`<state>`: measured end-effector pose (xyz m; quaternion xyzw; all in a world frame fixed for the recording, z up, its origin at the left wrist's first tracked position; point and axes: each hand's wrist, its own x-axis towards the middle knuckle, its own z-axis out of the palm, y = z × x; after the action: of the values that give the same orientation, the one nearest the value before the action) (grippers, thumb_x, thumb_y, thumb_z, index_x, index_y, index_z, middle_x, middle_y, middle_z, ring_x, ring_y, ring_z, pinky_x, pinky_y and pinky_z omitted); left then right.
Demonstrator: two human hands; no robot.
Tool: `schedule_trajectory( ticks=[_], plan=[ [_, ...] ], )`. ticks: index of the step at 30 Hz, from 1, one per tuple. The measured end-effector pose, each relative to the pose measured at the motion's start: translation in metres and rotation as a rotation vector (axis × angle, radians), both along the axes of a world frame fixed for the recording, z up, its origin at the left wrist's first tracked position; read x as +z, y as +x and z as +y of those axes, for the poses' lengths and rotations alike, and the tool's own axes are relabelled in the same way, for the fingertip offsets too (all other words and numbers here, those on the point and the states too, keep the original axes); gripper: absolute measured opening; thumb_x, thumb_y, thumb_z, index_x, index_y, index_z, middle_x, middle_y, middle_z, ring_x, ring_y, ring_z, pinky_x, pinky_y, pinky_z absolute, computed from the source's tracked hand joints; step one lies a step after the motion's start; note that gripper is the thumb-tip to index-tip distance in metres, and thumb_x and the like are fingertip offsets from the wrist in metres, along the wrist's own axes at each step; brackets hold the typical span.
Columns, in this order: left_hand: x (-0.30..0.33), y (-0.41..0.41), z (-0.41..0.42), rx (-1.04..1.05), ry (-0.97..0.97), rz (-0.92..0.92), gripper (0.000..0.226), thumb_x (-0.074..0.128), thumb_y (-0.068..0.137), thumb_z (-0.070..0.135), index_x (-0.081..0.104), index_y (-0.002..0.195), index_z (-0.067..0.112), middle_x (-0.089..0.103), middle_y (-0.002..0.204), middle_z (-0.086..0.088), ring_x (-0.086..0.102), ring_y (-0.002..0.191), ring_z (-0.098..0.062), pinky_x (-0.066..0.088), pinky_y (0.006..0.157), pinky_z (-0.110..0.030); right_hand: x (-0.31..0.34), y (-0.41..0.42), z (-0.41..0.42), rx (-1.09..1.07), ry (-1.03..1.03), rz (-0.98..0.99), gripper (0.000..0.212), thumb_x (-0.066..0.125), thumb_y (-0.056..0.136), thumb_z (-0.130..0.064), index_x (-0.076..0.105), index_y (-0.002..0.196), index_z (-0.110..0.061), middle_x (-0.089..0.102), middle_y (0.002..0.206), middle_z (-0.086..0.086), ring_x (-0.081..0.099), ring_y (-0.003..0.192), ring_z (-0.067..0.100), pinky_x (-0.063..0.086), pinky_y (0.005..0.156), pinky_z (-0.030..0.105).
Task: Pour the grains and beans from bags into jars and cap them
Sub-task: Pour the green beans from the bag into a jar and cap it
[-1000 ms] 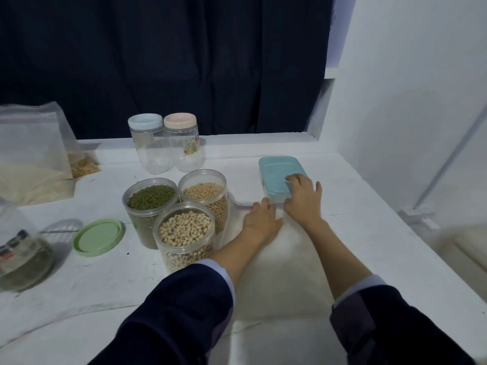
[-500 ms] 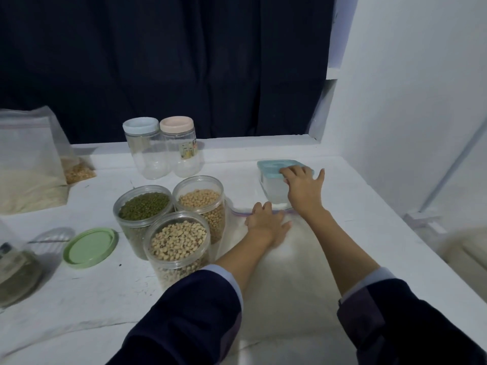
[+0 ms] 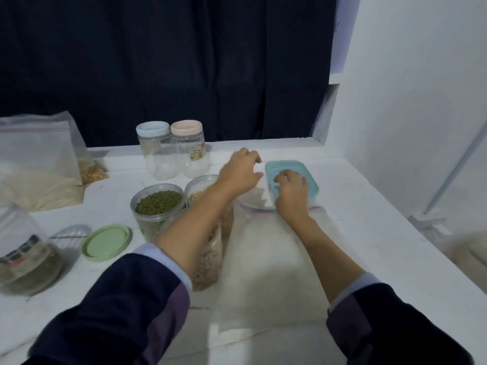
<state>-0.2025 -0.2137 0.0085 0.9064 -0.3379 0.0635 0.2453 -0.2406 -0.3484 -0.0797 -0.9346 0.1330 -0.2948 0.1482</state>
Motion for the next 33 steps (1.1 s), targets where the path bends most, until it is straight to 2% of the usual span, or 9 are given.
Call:
schedule_trajectory(
  ticks=[2,4,7,12,15,18,22,28,33],
  plan=[
    [0.018,0.006,0.023,0.092,0.15,-0.01,0.068,0.064,0.083,0.051,0.04,0.137,0.017,0.036,0.142,-0.011,0.032,0.133,-0.029,0.035,0.103,-0.043,-0.006,0.001,0.02,0.158,0.207,-0.062,0.042,0.049,0.064,0.024,0.065,0.1,0.008,0.059,0.109,0.024,0.052,0.107,0.038,0.039,0.086,0.036],
    [0.021,0.013,0.046,0.157,0.46,0.188,0.104,0.063,0.069,0.072,0.018,0.149,0.024,0.015,0.155,-0.011,0.018,0.142,-0.033,0.028,0.109,-0.048,-0.016,0.002,0.038,0.259,0.394,-0.024,0.033,0.05,0.071,0.022,0.066,0.095,0.006,0.059,0.105,0.023,0.053,0.103,0.034,0.036,0.081,0.025],
    [0.003,0.022,0.07,0.138,0.702,0.362,0.125,0.065,0.057,0.078,-0.006,0.15,0.034,-0.003,0.158,-0.007,0.011,0.144,-0.035,0.025,0.112,-0.051,-0.032,0.003,0.055,0.346,0.565,0.073,0.023,0.062,0.079,0.009,0.065,0.102,0.006,0.059,0.108,0.022,0.057,0.104,0.034,0.039,0.087,0.025],
    [-0.031,0.017,0.075,0.235,0.231,0.12,0.102,0.077,0.062,0.057,0.025,0.146,0.033,0.032,0.14,-0.013,0.032,0.129,-0.035,0.031,0.104,-0.044,-0.059,-0.004,0.061,0.362,0.418,0.311,0.062,0.058,0.08,-0.043,0.054,0.132,-0.01,0.055,0.133,0.01,0.048,0.124,0.026,0.031,0.105,0.028],
    [-0.036,0.015,0.075,0.281,0.138,-0.001,0.096,0.077,0.061,0.053,0.033,0.143,0.032,0.035,0.138,-0.011,0.033,0.126,-0.033,0.031,0.104,-0.044,-0.058,-0.001,0.06,0.365,0.309,0.365,0.091,0.032,0.063,-0.071,0.05,0.135,-0.019,0.052,0.137,0.004,0.043,0.128,0.023,0.028,0.108,0.031],
    [-0.035,0.013,0.075,0.321,0.056,-0.131,0.094,0.077,0.06,0.053,0.036,0.142,0.031,0.035,0.138,-0.01,0.034,0.124,-0.031,0.031,0.101,-0.042,-0.054,-0.002,0.059,0.356,0.231,0.411,0.107,0.026,0.053,-0.082,0.044,0.14,-0.022,0.044,0.142,0.001,0.037,0.132,0.022,0.025,0.111,0.033],
    [-0.035,0.011,0.077,0.353,-0.054,-0.279,0.095,0.076,0.057,0.055,0.04,0.141,0.028,0.037,0.138,-0.012,0.036,0.121,-0.031,0.032,0.097,-0.041,-0.052,-0.006,0.065,0.341,0.096,0.468,0.113,0.026,0.044,-0.086,0.04,0.141,-0.029,0.035,0.142,0.0,0.03,0.132,0.024,0.024,0.11,0.035],
    [-0.031,0.004,0.078,0.252,0.001,-0.187,0.097,0.065,0.056,0.063,0.037,0.143,0.029,0.036,0.14,-0.012,0.035,0.125,-0.029,0.029,0.102,-0.04,-0.044,-0.005,0.071,0.303,0.094,0.543,0.097,0.043,0.056,-0.075,0.04,0.14,-0.025,0.032,0.142,0.004,0.026,0.132,0.027,0.023,0.11,0.038],
    [-0.033,0.007,0.077,0.233,0.099,-0.117,0.096,0.074,0.064,0.059,0.033,0.145,0.029,0.035,0.14,-0.013,0.035,0.126,-0.031,0.031,0.104,-0.041,-0.036,-0.007,0.074,0.276,0.308,0.52,0.105,0.063,0.051,-0.066,0.038,0.139,-0.015,0.036,0.137,0.008,0.032,0.129,0.028,0.029,0.109,0.037]
  ],
)
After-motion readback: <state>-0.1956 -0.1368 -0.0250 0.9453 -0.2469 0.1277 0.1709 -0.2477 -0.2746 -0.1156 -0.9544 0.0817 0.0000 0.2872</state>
